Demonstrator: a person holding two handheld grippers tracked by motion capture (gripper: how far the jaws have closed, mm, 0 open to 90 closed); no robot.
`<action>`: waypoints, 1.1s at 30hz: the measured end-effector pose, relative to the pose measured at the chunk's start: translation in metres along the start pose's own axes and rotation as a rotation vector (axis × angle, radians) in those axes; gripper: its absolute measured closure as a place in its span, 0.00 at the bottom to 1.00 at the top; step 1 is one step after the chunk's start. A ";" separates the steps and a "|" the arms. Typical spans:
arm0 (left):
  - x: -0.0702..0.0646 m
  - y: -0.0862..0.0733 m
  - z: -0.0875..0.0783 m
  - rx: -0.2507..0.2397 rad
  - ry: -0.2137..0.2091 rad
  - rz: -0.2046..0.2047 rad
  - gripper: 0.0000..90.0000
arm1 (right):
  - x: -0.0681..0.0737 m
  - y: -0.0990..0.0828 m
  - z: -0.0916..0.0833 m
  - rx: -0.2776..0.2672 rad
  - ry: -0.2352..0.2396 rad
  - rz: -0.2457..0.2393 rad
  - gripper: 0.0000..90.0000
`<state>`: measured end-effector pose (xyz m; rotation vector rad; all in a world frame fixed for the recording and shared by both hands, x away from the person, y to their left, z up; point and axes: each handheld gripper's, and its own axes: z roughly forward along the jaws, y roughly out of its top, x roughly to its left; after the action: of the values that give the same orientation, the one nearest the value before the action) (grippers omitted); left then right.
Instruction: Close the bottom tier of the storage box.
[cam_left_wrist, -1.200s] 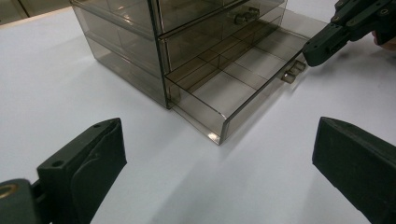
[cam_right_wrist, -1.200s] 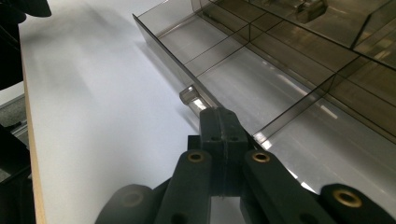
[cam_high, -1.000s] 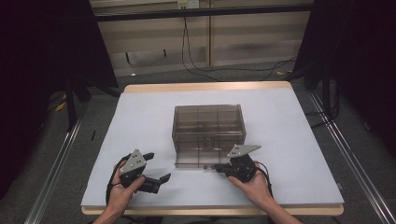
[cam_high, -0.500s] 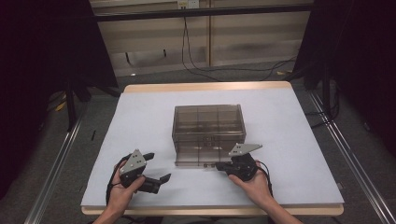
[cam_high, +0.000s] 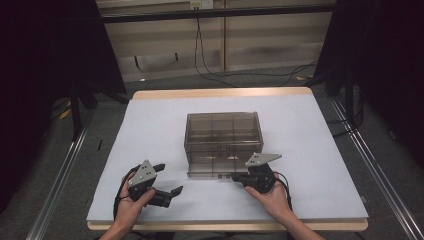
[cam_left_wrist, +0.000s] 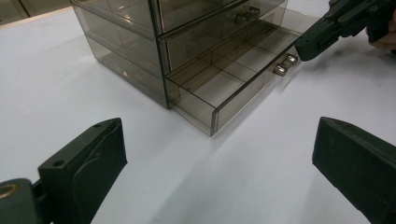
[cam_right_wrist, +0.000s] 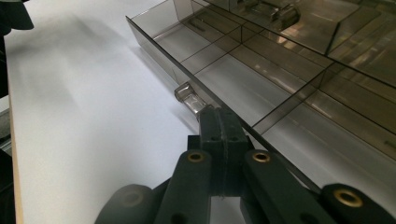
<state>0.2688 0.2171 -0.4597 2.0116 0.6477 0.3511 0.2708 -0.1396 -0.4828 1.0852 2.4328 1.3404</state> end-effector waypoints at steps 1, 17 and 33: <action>0.000 0.000 0.000 -0.003 0.000 -0.004 0.03 | 0.000 0.000 0.000 0.000 0.001 0.002 1.00; 0.001 0.000 0.000 0.006 0.002 0.010 0.03 | -0.003 0.002 0.000 0.000 -0.001 0.020 1.00; 0.001 0.000 0.001 0.011 0.007 0.008 0.03 | -0.004 0.006 0.001 0.021 0.012 0.027 1.00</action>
<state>0.2699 0.2170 -0.4601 2.0243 0.6476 0.3606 0.2773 -0.1390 -0.4792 1.1225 2.4547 1.3366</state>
